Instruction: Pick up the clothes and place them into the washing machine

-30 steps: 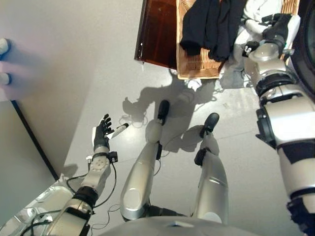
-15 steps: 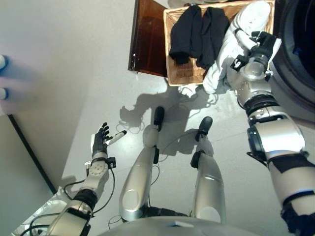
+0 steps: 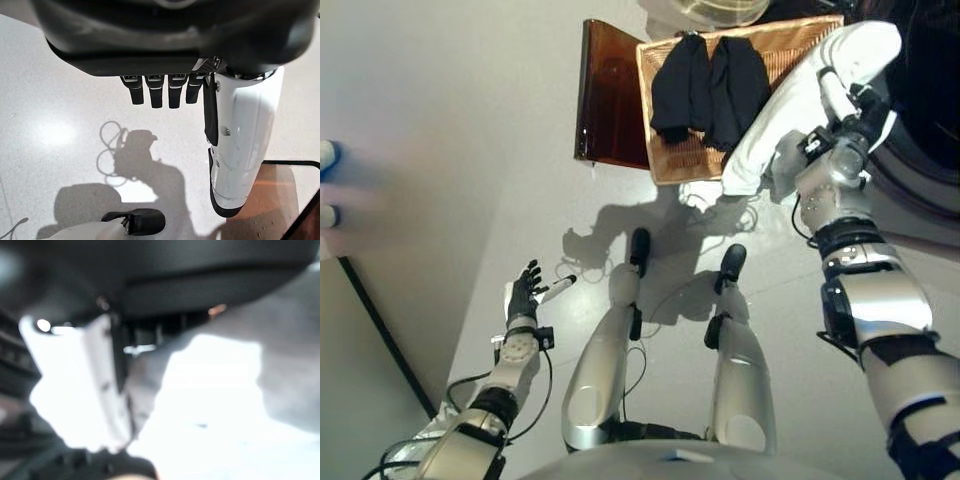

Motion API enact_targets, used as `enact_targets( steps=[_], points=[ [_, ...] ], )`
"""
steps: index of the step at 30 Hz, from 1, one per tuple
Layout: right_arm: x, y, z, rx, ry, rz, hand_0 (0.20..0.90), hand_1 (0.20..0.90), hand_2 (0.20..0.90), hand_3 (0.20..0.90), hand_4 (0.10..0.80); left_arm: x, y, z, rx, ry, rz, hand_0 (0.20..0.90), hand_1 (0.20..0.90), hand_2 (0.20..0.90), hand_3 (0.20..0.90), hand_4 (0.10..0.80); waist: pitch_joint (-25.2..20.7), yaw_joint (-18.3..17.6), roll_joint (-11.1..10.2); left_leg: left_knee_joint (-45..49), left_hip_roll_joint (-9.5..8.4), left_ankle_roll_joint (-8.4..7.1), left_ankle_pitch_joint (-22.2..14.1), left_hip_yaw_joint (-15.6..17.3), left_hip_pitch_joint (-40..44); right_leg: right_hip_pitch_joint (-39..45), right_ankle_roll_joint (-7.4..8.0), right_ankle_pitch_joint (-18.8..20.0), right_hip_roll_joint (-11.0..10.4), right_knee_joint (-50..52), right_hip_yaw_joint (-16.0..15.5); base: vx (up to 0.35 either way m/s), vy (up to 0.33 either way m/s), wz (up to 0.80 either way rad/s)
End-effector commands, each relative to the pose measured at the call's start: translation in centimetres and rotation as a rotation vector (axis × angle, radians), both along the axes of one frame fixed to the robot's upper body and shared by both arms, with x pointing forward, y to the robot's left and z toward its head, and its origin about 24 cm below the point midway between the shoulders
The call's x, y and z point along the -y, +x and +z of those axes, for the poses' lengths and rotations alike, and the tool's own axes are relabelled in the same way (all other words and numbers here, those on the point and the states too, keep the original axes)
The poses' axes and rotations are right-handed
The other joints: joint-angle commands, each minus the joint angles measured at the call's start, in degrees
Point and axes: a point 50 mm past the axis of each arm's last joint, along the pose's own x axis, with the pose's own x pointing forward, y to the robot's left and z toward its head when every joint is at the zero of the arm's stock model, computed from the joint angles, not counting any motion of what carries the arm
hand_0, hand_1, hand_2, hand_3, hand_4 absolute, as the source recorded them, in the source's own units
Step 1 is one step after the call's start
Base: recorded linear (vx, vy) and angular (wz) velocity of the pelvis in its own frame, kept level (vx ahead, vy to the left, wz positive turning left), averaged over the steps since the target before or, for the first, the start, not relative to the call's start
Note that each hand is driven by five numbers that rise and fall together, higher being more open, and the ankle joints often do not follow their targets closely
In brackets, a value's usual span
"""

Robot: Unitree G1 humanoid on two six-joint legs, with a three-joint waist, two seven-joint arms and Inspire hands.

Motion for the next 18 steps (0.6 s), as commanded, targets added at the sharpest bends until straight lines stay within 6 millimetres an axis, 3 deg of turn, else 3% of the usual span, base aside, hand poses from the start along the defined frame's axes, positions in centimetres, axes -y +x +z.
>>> enact_targets(
  steps=[1, 11, 14, 18],
  points=[
    [0.1, -1.3, 5.3, 0.333, -0.072, 0.007, 0.2, 0.2, 0.2, 0.2, 0.3, -1.6, -2.8, -2.1, -0.11, 0.039, 0.059, 0.9, 0.9, 0.9, 0.9, 0.8, -6.1, -0.2, -0.8, -0.5, 0.49, -5.08, -5.1, 2.9, 2.4, 0.1, 1.65, -4.3, -0.9, 2.3, 4.3, 0.007, -0.006, -0.05],
    [0.0, -2.9, 4.0, 0.486, 0.071, 0.031, 0.2, 0.2, 0.2, 0.2, 0.3, -0.8, -3.7, -3.1, -0.16, 0.017, 0.054, 0.9, 0.9, 0.9, 0.9, 0.8, -7.5, -1.6, 0.4, -0.5, 0.79, -5.17, -5.6, 3.9, 3.4, 0.6, 1.53, -4.7, -0.7, 2.5, 5.3, 0.012, -0.002, -0.06],
    [0.5, -3.2, 4.2, 0.515, 0.097, 0.017, 0.2, 0.2, 0.2, 0.2, 0.3, -0.8, -3.8, -3.2, -0.165, 0.013, 0.055, 0.9, 0.9, 0.9, 0.9, 0.8, -7.8, -1.7, 0.8, -0.5, 0.8, -5.15, -5.7, 4.0, 3.6, 0.7, 1.48, -4.8, -0.6, 2.5, 5.5, 0.004, -0.001, -0.01],
    [2.5, -4.0, 5.0, 0.577, 0.149, -0.05, 0.2, 0.2, 0.2, 0.2, 0.3, -0.6, -4.3, -3.5, -0.181, 0.0, 0.046, 0.9, 0.9, 0.9, 0.9, 0.8, -8.7, -1.8, 1.8, -0.5, 0.84, -5.2, -5.8, 4.2, 4.0, 0.9, 1.39, -5.2, -0.5, 2.9, 5.8, 0.005, 0.0, -0.01]
  ],
)
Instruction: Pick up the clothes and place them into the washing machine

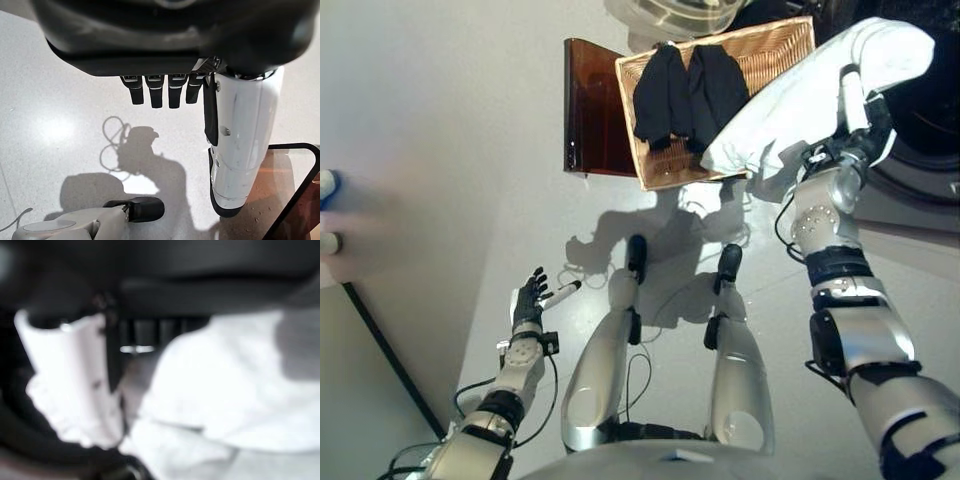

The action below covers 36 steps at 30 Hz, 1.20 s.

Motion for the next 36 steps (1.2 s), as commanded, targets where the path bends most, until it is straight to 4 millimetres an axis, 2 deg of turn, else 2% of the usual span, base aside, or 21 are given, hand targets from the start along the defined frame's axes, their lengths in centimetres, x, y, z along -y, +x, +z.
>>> enact_targets(
  steps=[1, 3, 5, 10, 11, 13, 14, 16, 17, 19, 29, 36],
  points=[
    [3.0, -2.5, 6.1, 0.332, -0.094, -0.137, 0.2, 0.2, 0.2, 0.2, 0.3, -1.1, -3.7, -2.6, -0.146, 0.044, 0.03, 0.9, 0.9, 0.9, 0.9, 0.8, -8.8, 0.0, 1.8, -0.5, 0.94, -5.93, -5.3, 1.6, 2.0, -0.2, 1.12, -5.7, -0.4, 3.6, 3.4, 0.0, 0.0, 0.0],
    [3.5, -2.7, 6.5, 0.345, -0.087, -0.152, 0.2, 0.2, 0.2, 0.2, 0.3, -1.0, -3.8, -2.7, -0.151, 0.044, 0.024, 0.9, 0.9, 0.9, 0.9, 0.8, -9.0, 0.1, 2.0, -0.5, 0.94, -5.94, -5.4, 1.7, 2.1, -0.2, 1.09, -5.8, -0.4, 3.8, 3.5, 0.0, 0.0, 0.0],
    [5.1, -3.2, 7.7, 0.367, -0.074, -0.198, 0.2, 0.2, 0.2, 0.2, 0.3, -1.0, -4.2, -3.0, -0.169, 0.043, 0.021, 0.9, 0.9, 0.9, 0.9, 0.8, -9.5, -0.1, 2.2, -0.5, 0.98, -6.01, -5.5, 1.8, 2.3, -0.2, 1.06, -6.0, -0.3, 4.1, 3.5, 0.0, 0.0, 0.0],
    [7.1, -3.6, 9.4, 0.388, -0.038, -0.251, 0.2, 0.2, 0.2, 0.2, 0.3, -1.1, -4.4, -3.2, -0.182, 0.042, 0.013, 0.9, 0.9, 0.9, 0.9, 0.8, -10.0, 0.1, 2.4, -0.5, 0.9, -6.09, -5.6, 2.0, 2.4, -0.3, 1.12, -6.2, -0.2, 4.3, 3.7, 0.0, 0.0, 0.0],
    [8.0, -4.0, 10.3, 0.403, -0.021, -0.278, 0.2, 0.2, 0.2, 0.2, 0.3, -1.1, -4.5, -3.3, -0.192, 0.045, 0.007, 0.9, 0.9, 0.9, 0.9, 0.8, -10.2, 0.1, 2.6, -0.5, 0.93, -6.12, -5.7, 2.1, 2.5, -0.4, 1.11, -6.4, -0.1, 4.5, 3.8, 0.0, 0.0, 0.0],
    [8.5, -4.2, 10.6, 0.407, -0.006, -0.294, 0.2, 0.2, 0.2, 0.2, 0.3, -1.1, -4.6, -3.4, -0.197, 0.043, 0.007, 0.9, 0.9, 0.9, 0.9, 0.8, -10.3, 0.1, 2.7, -0.5, 0.96, -6.12, -5.7, 2.1, 2.6, -0.5, 1.12, -6.5, -0.1, 4.6, 3.8, 0.0, 0.0, 0.0],
    [9.2, -4.6, 11.6, 0.411, -0.006, -0.317, 0.2, 0.2, 0.2, 0.2, 0.3, -1.1, -4.7, -3.4, -0.196, 0.039, 0.005, 0.9, 0.9, 0.9, 0.9, 0.8, -10.6, 0.2, 3.0, -0.5, 0.87, -6.16, -5.7, 2.2, 2.7, -0.6, 1.08, -6.6, -0.1, 4.8, 3.9, 0.0, 0.0, 0.0],
    [9.6, -4.7, 12.0, 0.413, -0.002, -0.325, 0.2, 0.2, 0.2, 0.2, 0.3, -1.0, -4.7, -3.4, -0.196, 0.037, 0.002, 0.9, 0.9, 0.9, 0.9, 0.8, -10.6, 0.2, 3.2, -0.5, 0.88, -6.17, -5.8, 2.2, 2.7, -0.7, 1.06, -6.7, 0.0, 5.0, 4.0, 0.0, 0.0, 0.0],
    [10.6, -5.2, 12.8, 0.395, -0.005, -0.357, 0.2, 0.2, 0.2, 0.2, 0.3, -1.1, -4.8, -3.5, -0.2, 0.04, -0.008, 0.9, 0.9, 0.9, 0.9, 0.8, -10.9, 0.3, 3.4, -0.5, 0.83, -6.22, -5.8, 2.2, 2.7, -0.6, 1.04, -6.8, 0.0, 5.1, 4.2, 0.0, 0.0, 0.0],
    [11.3, -5.6, 13.8, 0.384, -0.017, -0.376, 0.2, 0.2, 0.2, 0.2, 0.3, -1.1, -4.8, -3.4, -0.195, 0.037, -0.015, 0.9, 0.9, 0.9, 0.9, 0.8, -11.0, 0.6, 3.7, -0.5, 0.86, -6.33, -5.8, 2.3, 2.7, -0.7, 1.09, -7.0, 0.0, 5.2, 4.2, 0.0, 0.0, 0.0],
    [13.0, -6.8, 16.0, 0.382, 0.023, -0.422, 0.2, 0.2, 0.2, 0.2, 0.3, -0.5, -4.7, -3.5, -0.195, 0.023, -0.039, 0.9, 0.9, 0.9, 0.9, 0.8, -10.8, 0.7, 4.8, -0.5, 0.99, -6.52, -5.7, 2.6, 2.3, -1.7, 0.96, -7.4, 0.3, 6.2, 4.5, 0.0, 0.0, 0.0],
    [14.5, -8.5, 17.1, 0.472, 0.161, -0.483, 0.2, 0.2, 0.2, 0.2, 0.3, -0.4, -5.1, -3.7, -0.209, 0.014, -0.04, 0.9, 0.9, 0.9, 0.9, 0.8, -12.0, 0.5, 6.3, -0.5, 0.69, -6.65, -5.6, 2.7, 2.6, -1.8, 0.77, -8.1, 0.5, 6.8, 4.8, 0.003, -0.001, 0.0]
  ],
)
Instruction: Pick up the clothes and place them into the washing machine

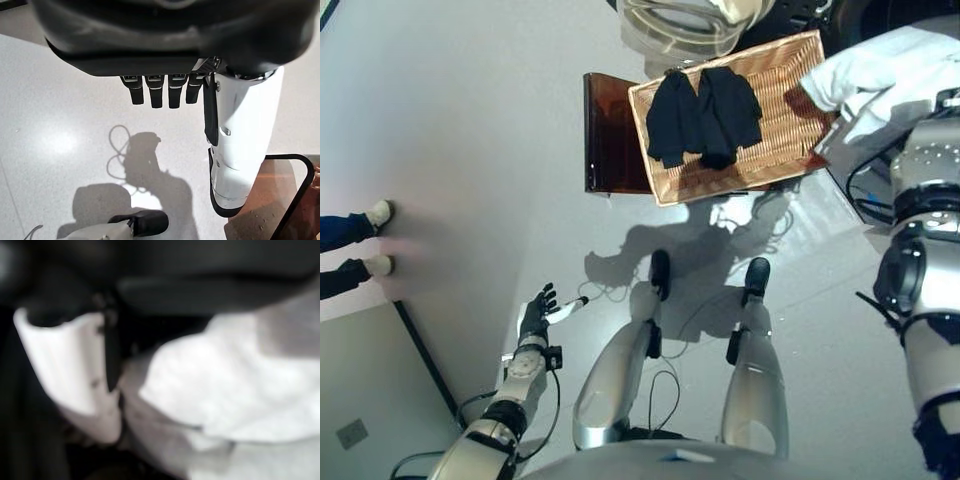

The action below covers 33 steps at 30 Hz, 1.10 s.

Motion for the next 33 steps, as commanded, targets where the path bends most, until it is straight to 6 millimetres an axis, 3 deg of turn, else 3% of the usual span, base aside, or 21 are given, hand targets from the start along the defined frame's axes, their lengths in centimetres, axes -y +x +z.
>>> enact_targets(
  steps=[1, 20, 33],
  points=[
    [5.2, -6.7, 8.9, 0.235, -0.198, -0.274, 0.2, 0.2, 0.2, 0.2, 0.3, -1.2, -3.5, -2.1, -0.125, 0.052, 0.011, 0.9, 0.9, 0.9, 0.9, 0.8, -7.9, -0.3, 0.5, -0.5, 2.32, -7.64, -4.1, 1.6, 1.9, -1.7, -0.27, -7.6, 2.1, 6.8, 3.1, 0.0, 0.0, 0.0],
    [5.9, -9.0, 9.9, 0.386, -0.07, -0.404, 0.2, 0.2, 0.2, 0.2, 0.3, -0.5, -4.2, -2.6, -0.163, 0.04, 0.019, 0.9, 0.9, 0.9, 0.9, 0.8, -8.9, -1.8, 2.5, -0.5, 2.08, -7.67, -4.0, 1.7, 2.3, -1.5, -0.66, -8.1, 2.2, 7.2, 3.5, 0.0, 0.001, -0.01],
    [6.8, -10.7, 10.3, 0.356, -0.082, -0.493, 0.2, 0.2, 0.2, 0.2, 0.3, -0.7, -4.2, -2.6, -0.161, 0.056, 0.026, 0.9, 0.9, 0.9, 0.9, 0.8, -9.0, -2.5, 1.9, -0.5, 2.15, -7.75, -4.0, 1.8, 2.3, -1.7, -0.91, -8.4, 2.5, 7.8, 3.5, 0.0, 0.0, 0.0]
  ],
)
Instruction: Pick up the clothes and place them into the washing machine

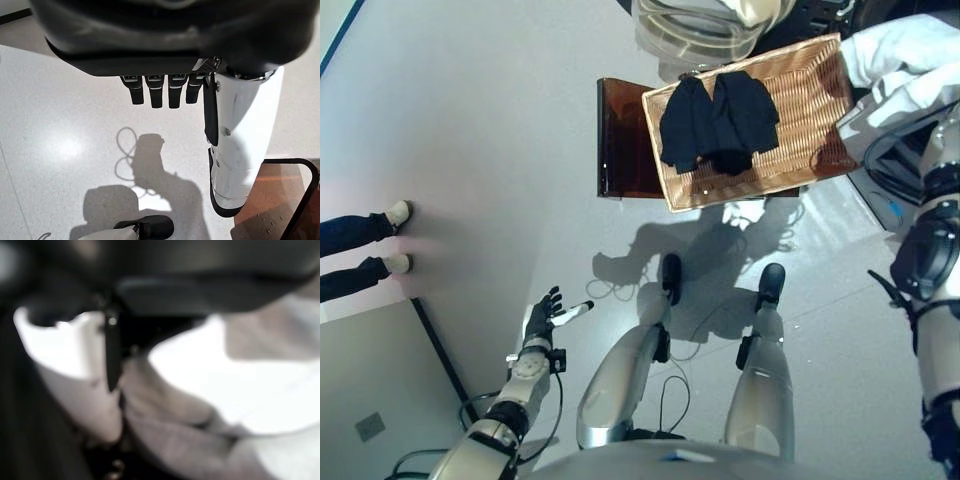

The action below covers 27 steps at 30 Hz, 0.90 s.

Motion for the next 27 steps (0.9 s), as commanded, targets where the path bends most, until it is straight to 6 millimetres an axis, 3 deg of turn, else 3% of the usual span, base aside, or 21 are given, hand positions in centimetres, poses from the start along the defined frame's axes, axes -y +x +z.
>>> enact_targets(
  steps=[1, 12, 22, 27],
  points=[
    [6.0, -9.4, 8.4, 0.162, -0.344, -0.441, 0.2, 0.2, 0.2, 0.2, 0.3, -1.3, -4.0, -2.3, -0.134, 0.058, 0.059, 0.9, 0.9, 0.9, 0.9, 0.8, -8.5, -3.1, 1.2, -0.5, 3.58, -7.8, -4.1, 1.7, 2.0, -2.2, -2.09, -7.5, 4.1, 7.5, 3.4, 0.001, -0.006, -0.04],
    [6.3, -9.2, 8.0, 0.096, -0.357, -0.425, 0.2, 0.2, 0.2, 0.2, 0.3, -1.3, -4.1, -2.3, -0.134, 0.05, 0.069, 0.9, 0.9, 0.9, 0.9, 0.8, -8.1, -3.5, 1.3, -0.5, 3.62, -7.77, -4.0, 2.2, 1.9, -2.8, -2.21, -7.4, 4.2, 7.8, 3.9, -0.002, -0.001, -0.02],
    [4.0, -6.6, 8.9, 0.043, -0.472, -0.313, 0.2, 0.2, 0.2, 0.2, 0.3, -0.9, -3.2, -1.5, -0.067, 0.017, 0.058, 0.9, 0.9, 0.9, 0.9, 0.8, -5.0, -2.9, 3.1, -0.5, 3.87, -7.98, -3.2, 3.2, 0.3, -6.2, -2.4, -8.3, 4.7, 10.3, 4.8, -0.018, -0.027, -0.01],
    [3.7, -6.3, 9.5, 0.047, -0.483, -0.293, 0.2, 0.2, 0.2, 0.2, 0.3, -0.5, -3.1, -1.5, -0.062, 0.005, 0.037, 0.9, 0.9, 0.9, 0.9, 0.8, -4.2, -2.3, 3.9, -0.5, 4.13, -8.32, -2.7, 3.7, -1.1, -8.8, -2.7, -9.1, 5.0, 12.4, 5.3, 0.0, -0.04, 0.03]
  ],
)
